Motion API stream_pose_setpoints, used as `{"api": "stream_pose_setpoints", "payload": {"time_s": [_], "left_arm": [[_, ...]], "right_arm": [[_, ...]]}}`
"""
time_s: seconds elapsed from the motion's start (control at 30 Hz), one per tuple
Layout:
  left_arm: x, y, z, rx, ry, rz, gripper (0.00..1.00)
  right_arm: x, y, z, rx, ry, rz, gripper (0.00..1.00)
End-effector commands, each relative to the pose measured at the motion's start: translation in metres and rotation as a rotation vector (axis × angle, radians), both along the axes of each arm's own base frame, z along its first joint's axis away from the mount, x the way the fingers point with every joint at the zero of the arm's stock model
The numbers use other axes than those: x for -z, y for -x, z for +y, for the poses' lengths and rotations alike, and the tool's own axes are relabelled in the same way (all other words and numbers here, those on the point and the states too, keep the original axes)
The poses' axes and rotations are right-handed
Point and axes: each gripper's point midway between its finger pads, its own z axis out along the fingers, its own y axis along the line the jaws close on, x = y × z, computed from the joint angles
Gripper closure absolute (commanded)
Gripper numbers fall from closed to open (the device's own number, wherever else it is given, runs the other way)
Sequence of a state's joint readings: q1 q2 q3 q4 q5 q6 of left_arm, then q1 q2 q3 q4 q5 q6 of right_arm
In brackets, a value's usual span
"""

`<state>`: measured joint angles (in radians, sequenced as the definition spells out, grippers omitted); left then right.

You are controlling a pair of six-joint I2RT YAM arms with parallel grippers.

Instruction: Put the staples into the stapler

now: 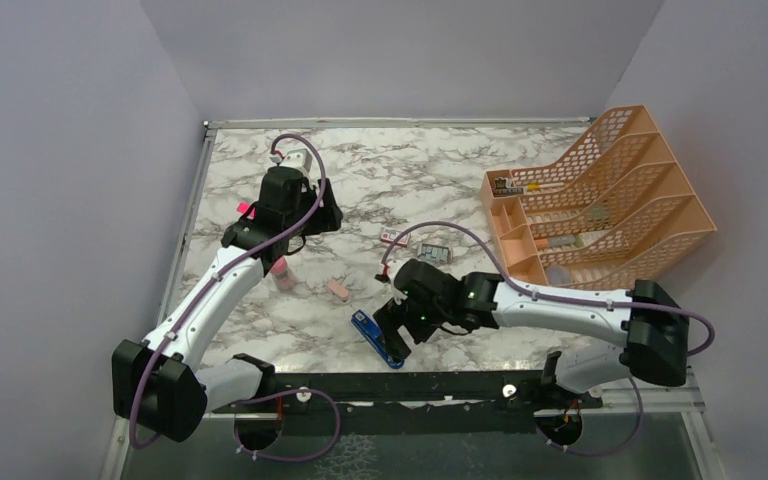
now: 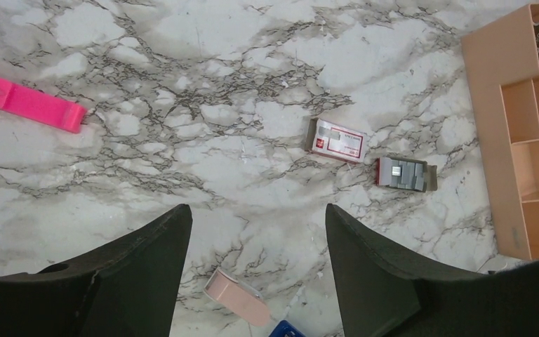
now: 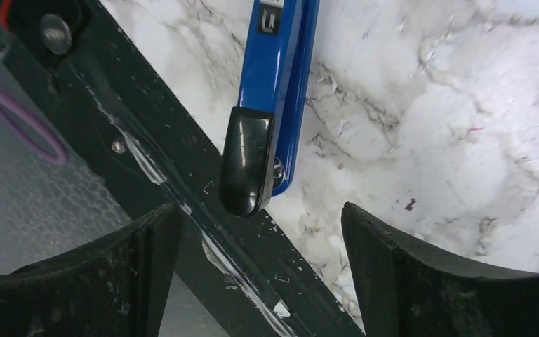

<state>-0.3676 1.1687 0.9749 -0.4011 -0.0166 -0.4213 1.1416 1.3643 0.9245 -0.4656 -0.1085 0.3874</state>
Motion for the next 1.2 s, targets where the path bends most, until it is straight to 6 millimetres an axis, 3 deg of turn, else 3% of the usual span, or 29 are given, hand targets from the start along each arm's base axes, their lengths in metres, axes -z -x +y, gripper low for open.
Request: {"api": "stream_pose_setpoints", "payload": {"time_s": [0.0,0.3,0.37,0.47,0.57,0.77,1.0,1.17], "left_arm": [[-0.007,-0.001,0.006,-0.047,0.017,-0.020,0.28],[-0.002,-0.001,0.004,-0.053,0.031,-0.010,0.28],[-0.003,-0.001,0.003,-0.050,0.035,-0.010,0.28],[-0.003,0.001,0.002,-0.049,0.045,-0.008,0.28],[0.000,0.003,0.000,-0.040,0.059,0.003,0.28],[0.007,0.009,-0.014,0.040,0.085,0.037,0.25],[0.033,0.022,-0.040,0.127,0.196,0.141,0.18],[0.058,0.038,-0.065,0.190,0.274,0.234,0.33]], "right_arm": [[0.026,0.020,-0.003,0.009,0.113,0.038,0.14],[0.051,0.021,0.018,0.056,0.158,0.048,0.36],[0.055,0.015,0.020,0.091,0.173,0.023,0.46],[0.056,0.006,0.016,0.176,0.191,-0.002,0.61],[0.052,-0.002,0.009,0.261,0.178,-0.030,0.68],[0.046,-0.019,-0.011,0.433,0.153,-0.004,0.72],[0.038,-0.041,-0.003,0.467,-0.013,0.090,0.73],[0.026,-0.057,0.006,0.461,-0.150,0.170,0.74]]}}
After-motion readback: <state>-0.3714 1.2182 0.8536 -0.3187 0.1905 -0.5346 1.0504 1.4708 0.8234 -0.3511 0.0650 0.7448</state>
